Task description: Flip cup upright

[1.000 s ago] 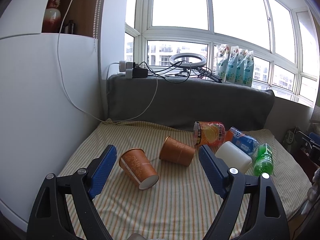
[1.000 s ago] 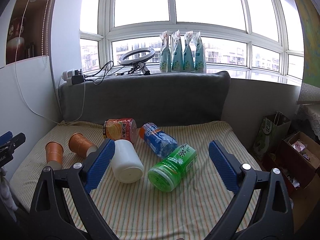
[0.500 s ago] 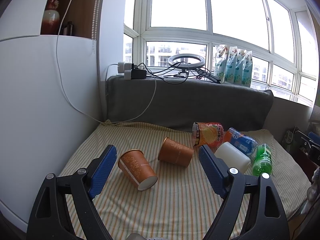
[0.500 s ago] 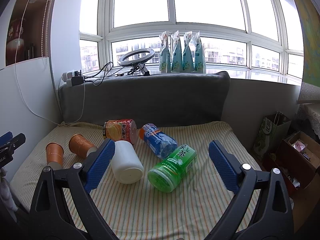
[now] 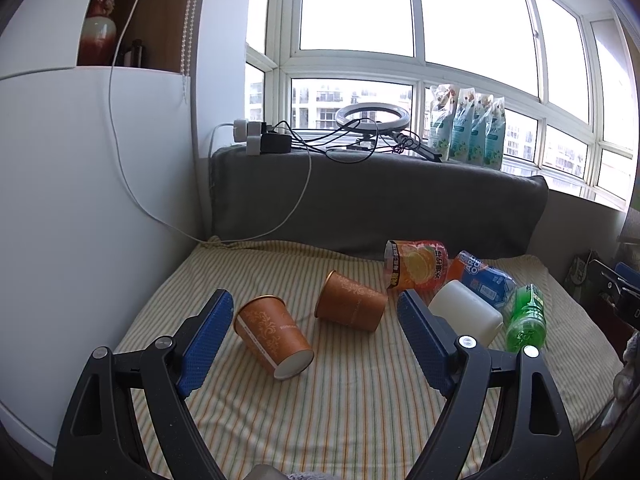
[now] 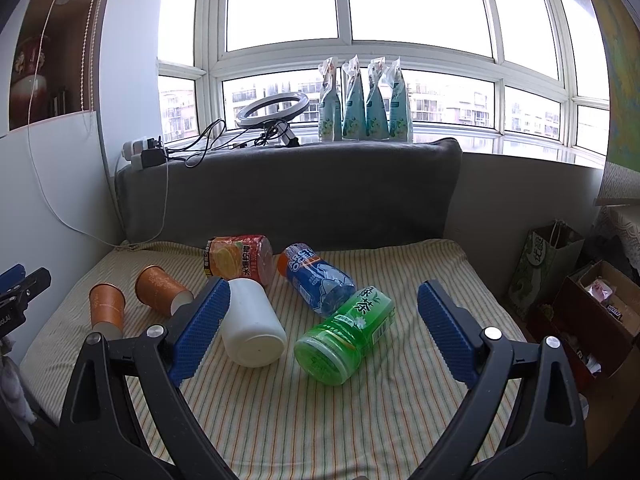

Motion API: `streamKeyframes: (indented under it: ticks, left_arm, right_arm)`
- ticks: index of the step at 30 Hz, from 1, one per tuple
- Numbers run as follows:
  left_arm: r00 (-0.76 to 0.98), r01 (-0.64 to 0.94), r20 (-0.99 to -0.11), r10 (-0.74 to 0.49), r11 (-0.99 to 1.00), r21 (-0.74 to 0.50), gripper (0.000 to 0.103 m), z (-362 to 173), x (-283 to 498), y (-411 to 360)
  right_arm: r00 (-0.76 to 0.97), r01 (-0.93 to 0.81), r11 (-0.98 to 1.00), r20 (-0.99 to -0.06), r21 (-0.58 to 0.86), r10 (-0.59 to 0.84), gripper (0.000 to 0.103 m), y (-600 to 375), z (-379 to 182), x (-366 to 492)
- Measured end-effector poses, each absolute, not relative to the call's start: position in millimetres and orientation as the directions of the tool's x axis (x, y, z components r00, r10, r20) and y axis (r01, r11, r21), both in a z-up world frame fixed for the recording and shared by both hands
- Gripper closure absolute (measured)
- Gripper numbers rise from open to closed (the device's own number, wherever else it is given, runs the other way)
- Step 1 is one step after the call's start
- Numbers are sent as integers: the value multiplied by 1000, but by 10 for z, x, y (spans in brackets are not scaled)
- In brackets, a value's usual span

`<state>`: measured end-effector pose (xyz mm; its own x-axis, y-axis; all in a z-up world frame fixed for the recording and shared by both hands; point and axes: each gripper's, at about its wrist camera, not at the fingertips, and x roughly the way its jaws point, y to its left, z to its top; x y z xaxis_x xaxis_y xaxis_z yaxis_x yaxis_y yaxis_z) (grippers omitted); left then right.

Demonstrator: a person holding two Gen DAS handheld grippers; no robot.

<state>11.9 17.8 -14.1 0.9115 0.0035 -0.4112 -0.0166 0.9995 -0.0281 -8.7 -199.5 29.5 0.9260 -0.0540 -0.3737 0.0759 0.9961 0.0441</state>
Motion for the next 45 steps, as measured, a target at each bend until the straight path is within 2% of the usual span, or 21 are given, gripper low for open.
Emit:
streamKeyframes:
  ticks: [22, 29, 35, 45]
  left_arm:
    - [875, 23, -483, -31, 999, -22, 19, -257, 376, 80]
    - [816, 164, -554, -166, 985, -55, 19, -216, 611, -308]
    - [702, 268, -639, -315, 948, -173, 19, -165, 970, -688]
    - [549, 275, -729, -410, 912, -306, 19, -191, 1622, -1196]
  right_arm:
    - [901, 74, 995, -433, 70, -37, 6, -2150, 116, 208]
    - [890, 82, 994, -454, 71, -41, 6, -2298, 42, 269]
    - [882, 111, 990, -468, 93, -55, 6, -2516, -50, 249]
    - [868, 168, 977, -490, 134, -82, 6, -2925, -224, 187]
